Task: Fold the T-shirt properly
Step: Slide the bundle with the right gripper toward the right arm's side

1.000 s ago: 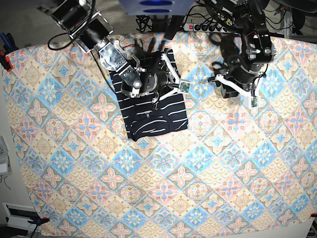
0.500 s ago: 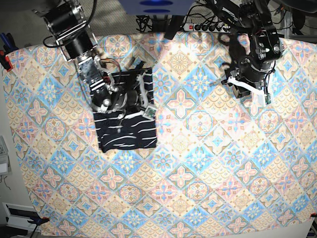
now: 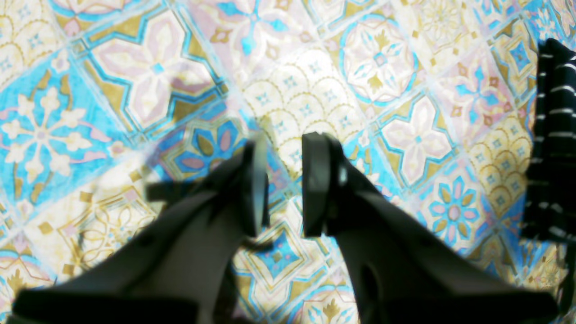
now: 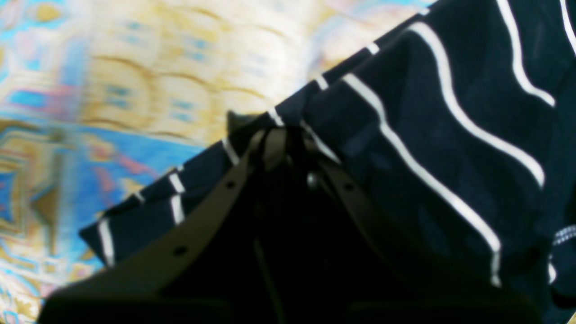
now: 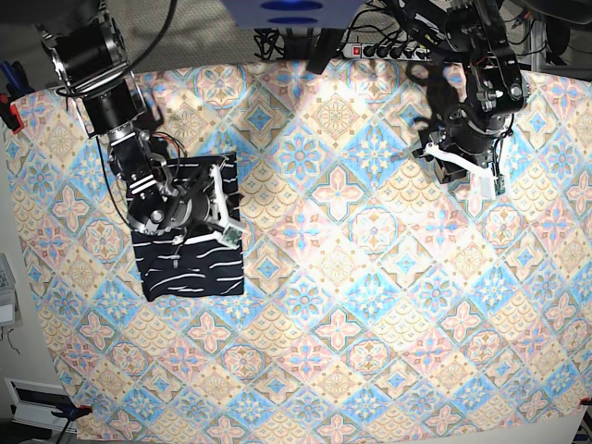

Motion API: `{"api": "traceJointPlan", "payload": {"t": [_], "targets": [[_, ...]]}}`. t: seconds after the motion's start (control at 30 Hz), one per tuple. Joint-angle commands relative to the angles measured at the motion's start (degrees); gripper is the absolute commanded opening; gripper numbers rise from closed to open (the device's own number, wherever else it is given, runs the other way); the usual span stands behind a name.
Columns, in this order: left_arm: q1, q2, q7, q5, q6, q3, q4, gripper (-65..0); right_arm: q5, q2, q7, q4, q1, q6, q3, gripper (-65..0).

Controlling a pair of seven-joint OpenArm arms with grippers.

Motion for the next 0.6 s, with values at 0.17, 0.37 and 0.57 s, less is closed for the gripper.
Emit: {"api": "traceJointPlan", "payload": {"t": [0.17,0.37,0.57], "targets": [[-0.2,-2.1,-1.1,-0.4,-0.3,-0.1,1.2,-51.5,-0.2,1.8,0.4,-1.9,3.4,-0.3,3.1,-59.9],[-0.2,-2.5,-1.1,-0.4,-0.3,-0.1,1.2,-51.5,-0.2,3.7,0.4,-2.0,3.8,-0.3,4.1,-59.9],[-0.2,-2.5,-1.1,-0.4,-0.3,0.1,1.2,-51.5,-0.1,3.9,-2.6,3.6,2.0,-0.3,6.8,-59.9]]}}
